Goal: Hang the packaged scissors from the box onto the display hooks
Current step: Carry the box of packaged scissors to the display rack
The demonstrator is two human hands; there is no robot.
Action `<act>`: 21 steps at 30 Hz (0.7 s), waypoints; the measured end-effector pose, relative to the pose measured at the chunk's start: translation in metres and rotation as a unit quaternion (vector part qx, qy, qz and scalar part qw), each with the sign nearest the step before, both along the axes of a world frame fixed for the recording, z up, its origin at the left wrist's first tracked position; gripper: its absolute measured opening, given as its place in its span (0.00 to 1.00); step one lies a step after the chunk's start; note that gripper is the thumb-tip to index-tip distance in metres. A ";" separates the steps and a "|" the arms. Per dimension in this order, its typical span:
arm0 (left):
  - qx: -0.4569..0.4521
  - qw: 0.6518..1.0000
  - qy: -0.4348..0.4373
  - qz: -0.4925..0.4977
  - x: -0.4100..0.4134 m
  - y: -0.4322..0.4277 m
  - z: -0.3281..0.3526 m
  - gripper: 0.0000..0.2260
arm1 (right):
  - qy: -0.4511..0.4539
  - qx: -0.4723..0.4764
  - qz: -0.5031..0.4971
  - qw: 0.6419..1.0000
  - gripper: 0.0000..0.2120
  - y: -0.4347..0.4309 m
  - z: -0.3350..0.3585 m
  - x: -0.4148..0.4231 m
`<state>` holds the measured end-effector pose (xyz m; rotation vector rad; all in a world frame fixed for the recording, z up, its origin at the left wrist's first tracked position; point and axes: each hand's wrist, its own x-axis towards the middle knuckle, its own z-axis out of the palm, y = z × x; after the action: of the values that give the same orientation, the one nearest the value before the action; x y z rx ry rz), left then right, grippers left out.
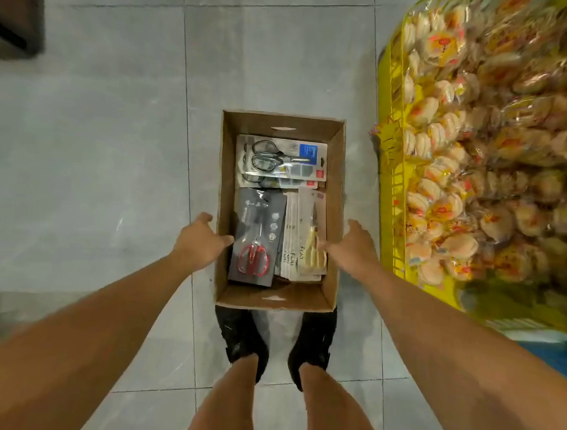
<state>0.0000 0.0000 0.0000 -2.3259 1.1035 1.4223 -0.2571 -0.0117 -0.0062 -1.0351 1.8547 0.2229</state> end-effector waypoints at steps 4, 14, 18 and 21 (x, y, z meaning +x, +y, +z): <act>-0.021 0.996 -0.019 0.090 0.002 -0.003 -0.076 0.38 | 0.041 0.017 -0.049 0.998 0.40 0.005 -0.076 -0.007; -0.088 0.993 -0.079 0.000 0.008 0.014 -0.173 0.18 | 0.100 -0.082 -0.025 0.991 0.24 0.023 -0.156 -0.011; -0.115 0.990 -0.084 -0.019 0.010 0.017 -0.170 0.17 | 0.078 -0.129 -0.023 0.988 0.19 0.026 -0.160 -0.019; -0.152 0.985 -0.074 -0.022 0.015 0.018 -0.145 0.17 | 0.076 -0.151 -0.004 0.986 0.18 0.024 -0.137 -0.023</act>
<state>0.0149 0.0180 -0.1451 -2.5423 1.4006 1.1101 -0.2804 0.0123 -0.1430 -1.2455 2.0730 0.0140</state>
